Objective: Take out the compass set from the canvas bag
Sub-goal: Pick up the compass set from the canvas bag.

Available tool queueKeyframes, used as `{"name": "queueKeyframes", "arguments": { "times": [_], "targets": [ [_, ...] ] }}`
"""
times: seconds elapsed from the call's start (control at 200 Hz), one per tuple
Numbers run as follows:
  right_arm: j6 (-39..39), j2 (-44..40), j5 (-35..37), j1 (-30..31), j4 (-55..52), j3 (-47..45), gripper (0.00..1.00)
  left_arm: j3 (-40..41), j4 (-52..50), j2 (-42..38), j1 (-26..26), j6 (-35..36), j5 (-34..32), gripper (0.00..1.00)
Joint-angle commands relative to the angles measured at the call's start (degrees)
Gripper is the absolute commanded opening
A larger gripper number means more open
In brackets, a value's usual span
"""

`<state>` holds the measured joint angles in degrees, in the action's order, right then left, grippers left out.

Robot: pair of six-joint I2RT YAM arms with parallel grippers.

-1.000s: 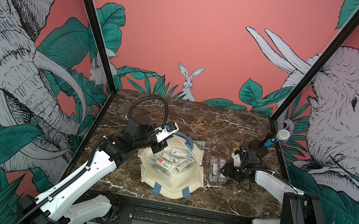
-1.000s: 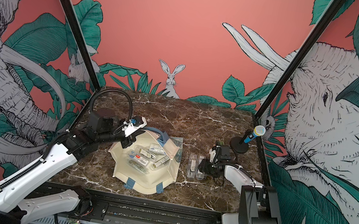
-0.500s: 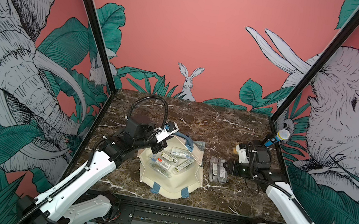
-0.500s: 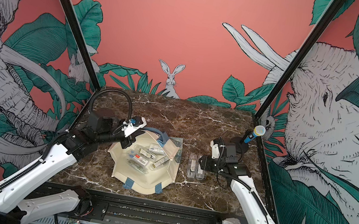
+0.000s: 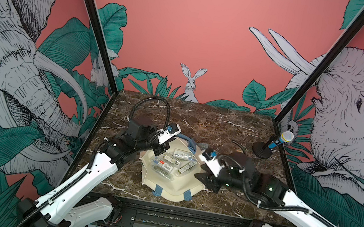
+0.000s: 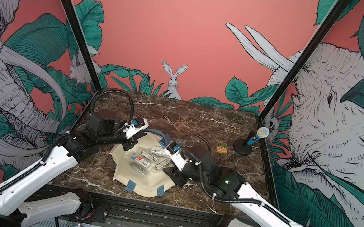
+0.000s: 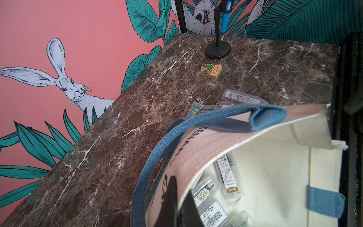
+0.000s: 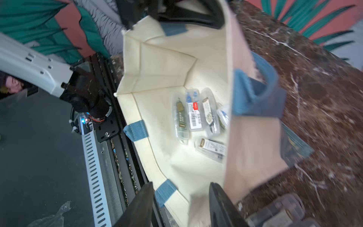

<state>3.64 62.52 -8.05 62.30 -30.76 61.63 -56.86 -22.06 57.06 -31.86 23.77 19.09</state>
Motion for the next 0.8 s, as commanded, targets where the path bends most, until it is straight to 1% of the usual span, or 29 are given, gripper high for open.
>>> {"name": "queueKeyframes", "arguments": {
  "times": [0.0,0.115,0.165,0.335,0.485,0.615,0.795],
  "targets": [
    [-4.3,7.8,6.4,4.9,6.2,2.1,0.45,-2.5,2.8,-1.7,-0.2,-0.8,1.3,0.0],
    [-4.9,15.5,7.3,6.3,11.4,2.6,0.41,-2.6,3.1,-1.8,-0.3,-1.5,1.7,0.0],
    [-5.3,18.2,9.1,6.3,14.1,1.7,0.39,-2.8,3.0,-1.8,-0.5,-1.6,1.9,0.0],
    [-7.7,27.0,13.1,6.3,20.6,0.9,0.39,-2.3,3.1,-2.1,-0.6,-1.7,2.3,0.0],
    [-6.1,34.9,11.6,5.5,25.2,1.9,0.4,-2.6,2.3,-2.4,-0.7,-1.8,2.9,0.0],
    [-4.8,38.2,11.2,4.6,27.3,2.1,0.41,-2.3,2.1,-3.3,-0.8,-2.1,2.8,0.0],
    [-3.0,39.8,10.1,3.0,29.4,1.7,0.44,-1.1,2.6,-4.2,-0.8,-2.7,2.4,0.0]
  ]
}}
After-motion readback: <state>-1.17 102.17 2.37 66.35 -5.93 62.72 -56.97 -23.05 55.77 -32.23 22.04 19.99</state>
